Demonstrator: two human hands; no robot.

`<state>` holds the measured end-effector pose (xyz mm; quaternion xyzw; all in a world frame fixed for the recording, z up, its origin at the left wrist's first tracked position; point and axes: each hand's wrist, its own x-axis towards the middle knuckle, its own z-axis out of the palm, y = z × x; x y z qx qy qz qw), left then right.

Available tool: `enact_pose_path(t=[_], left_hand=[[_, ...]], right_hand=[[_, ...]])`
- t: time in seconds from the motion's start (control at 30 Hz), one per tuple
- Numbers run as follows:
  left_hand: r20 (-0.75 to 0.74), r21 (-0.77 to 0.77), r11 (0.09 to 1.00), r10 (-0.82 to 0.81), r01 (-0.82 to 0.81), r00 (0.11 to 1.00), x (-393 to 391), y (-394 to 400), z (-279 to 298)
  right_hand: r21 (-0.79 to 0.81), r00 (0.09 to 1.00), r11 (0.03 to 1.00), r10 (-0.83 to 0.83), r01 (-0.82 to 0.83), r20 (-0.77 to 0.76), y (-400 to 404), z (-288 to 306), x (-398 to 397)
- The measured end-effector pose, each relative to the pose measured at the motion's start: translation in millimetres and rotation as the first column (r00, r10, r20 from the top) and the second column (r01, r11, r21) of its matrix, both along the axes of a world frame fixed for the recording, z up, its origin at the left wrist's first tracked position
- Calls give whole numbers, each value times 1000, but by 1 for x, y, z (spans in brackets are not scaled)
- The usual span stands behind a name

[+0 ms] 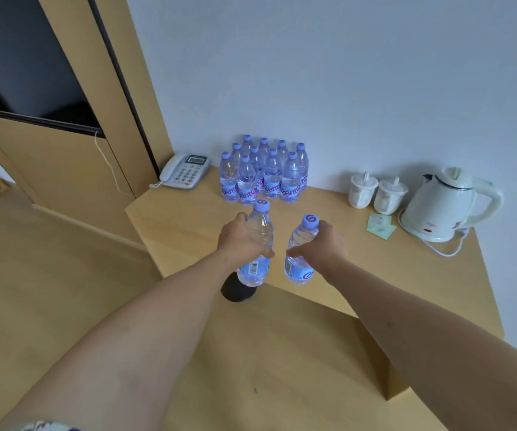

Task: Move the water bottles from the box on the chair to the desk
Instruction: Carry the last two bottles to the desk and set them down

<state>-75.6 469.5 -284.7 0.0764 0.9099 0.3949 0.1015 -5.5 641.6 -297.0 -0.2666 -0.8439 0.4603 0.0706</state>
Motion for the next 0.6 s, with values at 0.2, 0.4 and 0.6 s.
enact_pose_path(t=[0.2, 0.4, 0.6], left_hand=[[27, -69, 996, -50, 52, 998, -95, 29, -24], [69, -95, 983, -152, 158, 986, -185, 47, -59], [94, -159, 936, -304, 315, 948, -266, 72, -73]], right_hand=[[-22, 998, 999, -35, 36, 48, 24, -23, -83], [10, 990, 996, -91, 90, 107, 41, -53, -162], [34, 970, 983, -181, 178, 165, 49, -63, -231]])
